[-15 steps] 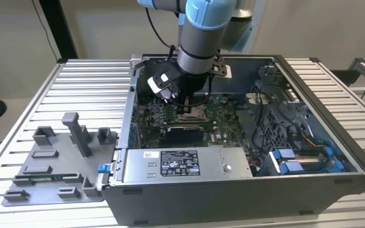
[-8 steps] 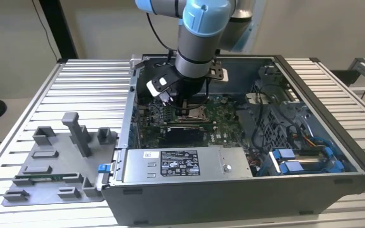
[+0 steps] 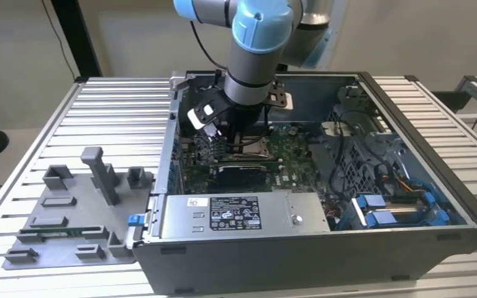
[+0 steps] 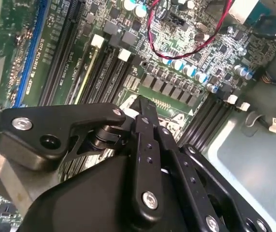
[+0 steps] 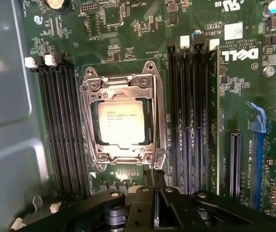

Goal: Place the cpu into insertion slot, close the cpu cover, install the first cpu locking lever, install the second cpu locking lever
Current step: 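Install the second cpu locking lever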

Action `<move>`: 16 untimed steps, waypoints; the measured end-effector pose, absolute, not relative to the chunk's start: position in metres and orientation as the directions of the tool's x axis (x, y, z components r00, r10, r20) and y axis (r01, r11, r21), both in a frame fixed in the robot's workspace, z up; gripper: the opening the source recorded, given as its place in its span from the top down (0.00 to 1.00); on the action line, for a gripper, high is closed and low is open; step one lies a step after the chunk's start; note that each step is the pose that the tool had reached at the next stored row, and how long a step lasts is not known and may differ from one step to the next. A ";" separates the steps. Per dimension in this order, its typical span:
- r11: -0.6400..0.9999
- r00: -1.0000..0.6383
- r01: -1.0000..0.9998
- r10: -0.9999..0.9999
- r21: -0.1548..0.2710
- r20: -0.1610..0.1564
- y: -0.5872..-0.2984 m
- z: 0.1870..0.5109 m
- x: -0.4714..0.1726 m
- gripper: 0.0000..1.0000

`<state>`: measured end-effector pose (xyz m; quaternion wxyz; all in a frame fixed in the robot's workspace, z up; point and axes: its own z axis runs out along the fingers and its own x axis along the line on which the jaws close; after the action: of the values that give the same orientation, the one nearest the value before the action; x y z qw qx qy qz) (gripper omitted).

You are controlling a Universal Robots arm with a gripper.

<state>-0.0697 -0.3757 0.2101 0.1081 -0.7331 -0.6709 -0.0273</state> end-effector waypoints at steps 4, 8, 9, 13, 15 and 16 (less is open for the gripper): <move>-0.077 0.098 0.990 0.979 -0.119 0.179 -0.375 0.206 -0.070 1.00; -0.079 0.098 0.990 0.981 -0.118 0.167 -0.375 0.205 -0.070 1.00; -0.079 0.098 0.990 0.982 -0.118 0.164 -0.375 0.205 -0.070 1.00; -0.080 0.097 0.990 0.982 -0.115 0.159 -0.375 0.202 -0.070 1.00; -0.080 0.097 0.990 0.983 -0.114 0.158 -0.375 0.201 -0.070 1.00; -0.080 0.097 0.990 0.983 -0.114 0.158 -0.375 0.201 -0.070 1.00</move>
<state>-0.0703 -0.3755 0.2006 0.0959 -0.7344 -0.6716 -0.0202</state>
